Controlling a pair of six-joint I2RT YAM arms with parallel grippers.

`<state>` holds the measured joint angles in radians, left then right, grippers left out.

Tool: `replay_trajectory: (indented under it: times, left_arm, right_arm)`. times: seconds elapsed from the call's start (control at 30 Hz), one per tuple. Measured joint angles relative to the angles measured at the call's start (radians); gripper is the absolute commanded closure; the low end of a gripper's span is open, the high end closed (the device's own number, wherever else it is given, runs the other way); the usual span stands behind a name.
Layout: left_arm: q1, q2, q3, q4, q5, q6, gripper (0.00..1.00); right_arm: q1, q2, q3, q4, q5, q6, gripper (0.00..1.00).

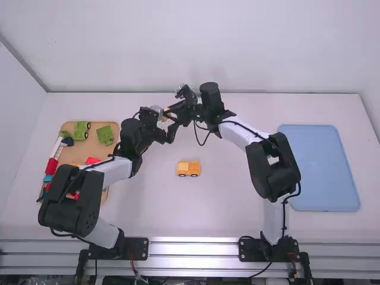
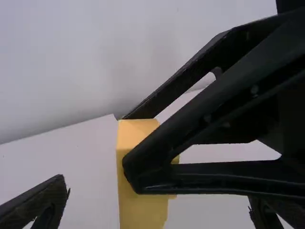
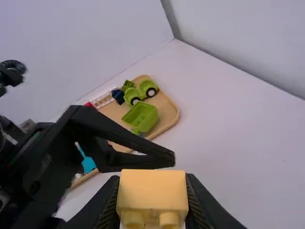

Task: Assemble lego blocks to make yellow taxi

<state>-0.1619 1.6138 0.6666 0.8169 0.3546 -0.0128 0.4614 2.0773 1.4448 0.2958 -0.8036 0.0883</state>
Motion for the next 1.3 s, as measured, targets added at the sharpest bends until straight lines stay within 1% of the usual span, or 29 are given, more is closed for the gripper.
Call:
replay_trajectory:
  times: [0.07, 0.17, 0.2, 0.3, 0.37, 0.4, 0.5, 0.63, 0.8, 0.9, 0.97, 1.0, 1.07, 1.1, 1.13, 1.17, 1.2, 1.23, 1.27, 1.3]
  left_arm:
    - [0.0, 0.0, 0.0, -0.029, 0.002, -0.007, 0.01]
    - [0.012, 0.0, 0.0, -0.08, 0.061, -0.016, 0.01]
    - [0.026, 0.0, 0.004, -0.102, 0.116, -0.017, 0.01]
    - [0.061, 0.0, 0.018, -0.134, 0.21, -0.018, 0.01]
    - [0.116, 0.0, 0.047, -0.172, 0.321, -0.014, 0.01]
    - [0.129, 0.0, 0.053, -0.177, 0.341, -0.013, 0.01]
    - [0.196, 0.0, 0.089, -0.226, 0.443, -0.014, 0.01]
    - [0.248, 0.0, 0.109, -0.25, 0.509, -0.014, 0.01]
    - [0.278, 0.0, 0.108, -0.272, 0.542, -0.014, 0.01]
    - [0.28, 0.0, 0.109, -0.296, 0.552, -0.013, 0.01]
    - [0.28, 0.0, 0.108, -0.308, 0.555, -0.012, 0.01]
    - [0.28, 0.0, 0.109, -0.313, 0.555, -0.01, 0.01]
    - [0.28, 0.0, 0.109, -0.312, 0.555, -0.009, 0.01]
    - [0.28, 0.0, 0.108, -0.312, 0.555, -0.008, 0.01]
    - [0.28, 0.0, 0.108, -0.312, 0.555, -0.006, 0.01]
    - [0.28, 0.0, 0.108, -0.312, 0.555, -0.006, 0.01]
    - [0.28, 0.0, 0.109, -0.312, 0.555, -0.005, 0.01]
    - [0.28, 0.0, 0.109, -0.313, 0.555, -0.006, 0.01]
    - [0.28, 0.0, 0.108, -0.312, 0.555, -0.006, 0.01]
    - [0.283, 0.0, 0.108, -0.312, 0.555, -0.006, 0.01]
  right_arm:
    - [-0.015, 0.0, 0.0, -0.058, 0.039, -0.019, 0.75]
    - [-0.061, -0.011, -0.001, -0.207, 0.108, -0.072, 0.76]
    - [-0.089, -0.028, -0.003, -0.296, 0.155, -0.108, 0.75]
    - [-0.135, -0.085, -0.011, -0.463, 0.241, -0.193, 0.75]
    - [-0.167, -0.16, -0.007, -0.636, 0.309, -0.295, 0.72]
    - [-0.171, -0.182, -0.007, -0.689, 0.327, -0.33, 0.71]
    - [-0.164, -0.244, 0.01, -0.91, 0.393, -0.489, 0.69]
    - [-0.115, -0.239, 0.018, -1.11, 0.48, -0.694, 0.69]
    - [-0.039, -0.184, 0.018, -1.21, 0.575, -0.909, 0.69]
    - [0.015, -0.108, 0.018, -1.24, 0.655, -1.026, 0.71]
    - [0.036, -0.07, 0.018, -1.248, 0.692, -1.063, 0.74]
    - [0.05, -0.042, 0.017, -1.247, 0.72, -1.085, 0.77]
    - [0.062, -0.011, 0.017, -1.24, 0.752, -1.102, 0.78]
    - [0.069, 0.01, 0.017, -1.239, 0.774, -1.114, 0.76]
    - [0.073, 0.027, 0.017, -1.243, 0.792, -1.123, 0.72]
    - [0.078, 0.042, 0.017, -1.246, 0.806, -1.131, 0.64]
    - [0.082, 0.051, 0.017, -1.247, 0.815, -1.136, 0.57]
    - [0.085, 0.061, 0.016, -1.244, 0.824, -1.143, 0.45]
    - [0.089, 0.068, 0.016, -1.241, 0.83, -1.146, 0.31]
    - [0.092, 0.072, 0.016, -1.239, 0.835, -1.148, 0.01]
